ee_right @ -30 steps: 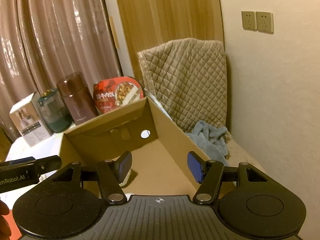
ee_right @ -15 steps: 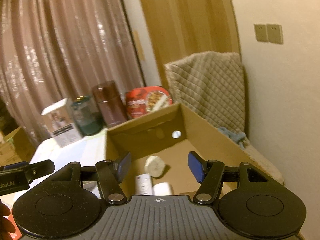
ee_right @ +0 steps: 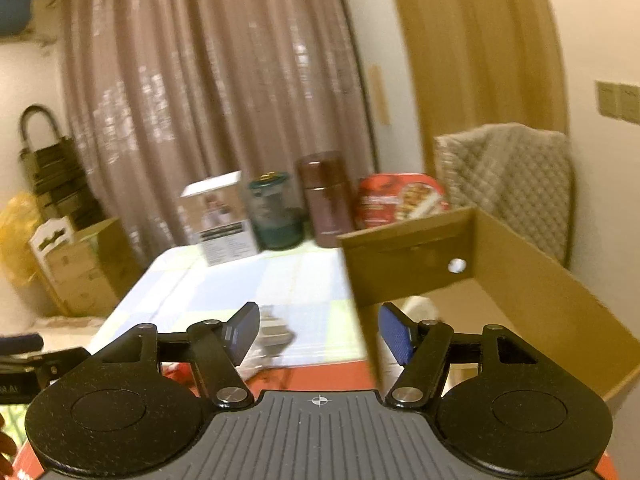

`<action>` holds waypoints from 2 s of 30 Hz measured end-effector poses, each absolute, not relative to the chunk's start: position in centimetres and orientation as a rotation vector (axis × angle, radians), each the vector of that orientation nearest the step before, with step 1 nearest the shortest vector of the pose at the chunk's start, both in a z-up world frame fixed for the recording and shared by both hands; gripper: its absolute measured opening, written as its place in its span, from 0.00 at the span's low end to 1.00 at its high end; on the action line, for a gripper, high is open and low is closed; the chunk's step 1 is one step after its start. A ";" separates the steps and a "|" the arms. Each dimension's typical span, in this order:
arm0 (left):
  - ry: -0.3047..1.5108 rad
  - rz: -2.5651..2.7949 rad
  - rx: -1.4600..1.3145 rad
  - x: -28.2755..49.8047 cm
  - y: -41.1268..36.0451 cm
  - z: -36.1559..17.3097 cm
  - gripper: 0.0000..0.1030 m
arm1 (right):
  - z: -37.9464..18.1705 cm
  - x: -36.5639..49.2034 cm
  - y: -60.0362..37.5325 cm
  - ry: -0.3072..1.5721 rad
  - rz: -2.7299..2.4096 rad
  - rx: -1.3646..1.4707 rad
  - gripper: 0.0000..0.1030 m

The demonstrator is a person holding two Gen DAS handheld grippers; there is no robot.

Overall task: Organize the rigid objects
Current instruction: 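Move both empty tools back toward the items on the orange mat, then grasp the red cartoon figure with the left tool while the right tool grasps the silver wire rack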

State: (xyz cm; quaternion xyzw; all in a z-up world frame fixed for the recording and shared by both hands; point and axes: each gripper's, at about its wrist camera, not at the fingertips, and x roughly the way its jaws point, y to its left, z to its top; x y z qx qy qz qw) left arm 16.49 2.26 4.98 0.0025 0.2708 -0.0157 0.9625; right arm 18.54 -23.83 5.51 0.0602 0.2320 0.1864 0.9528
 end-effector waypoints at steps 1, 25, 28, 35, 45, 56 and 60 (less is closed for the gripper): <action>0.546 -0.023 0.011 16.1 2.8 5.1 0.94 | 5.4 18.2 -23.1 0.467 0.401 0.109 0.62; 0.612 -0.103 0.041 25.1 7.4 -3.0 0.95 | -4.0 21.7 -14.0 0.661 0.467 -0.081 0.64; 0.611 -0.140 0.040 27.1 7.6 -3.0 0.95 | -5.7 22.7 -12.9 0.683 0.449 -0.082 0.65; 0.658 -0.138 0.040 30.2 9.5 -5.0 0.95 | -9.0 25.5 -10.7 0.704 0.391 -0.043 0.67; 0.668 -0.155 -0.048 31.2 10.3 -5.4 0.95 | -11.2 28.2 -8.4 0.673 0.298 -0.047 0.68; 0.672 -0.182 0.030 31.8 9.4 -6.3 0.94 | -11.8 28.1 -8.6 0.636 0.269 -0.104 0.50; 0.668 -0.216 0.069 31.9 8.9 -6.8 0.94 | -11.4 27.6 -9.2 0.631 0.256 -0.107 0.50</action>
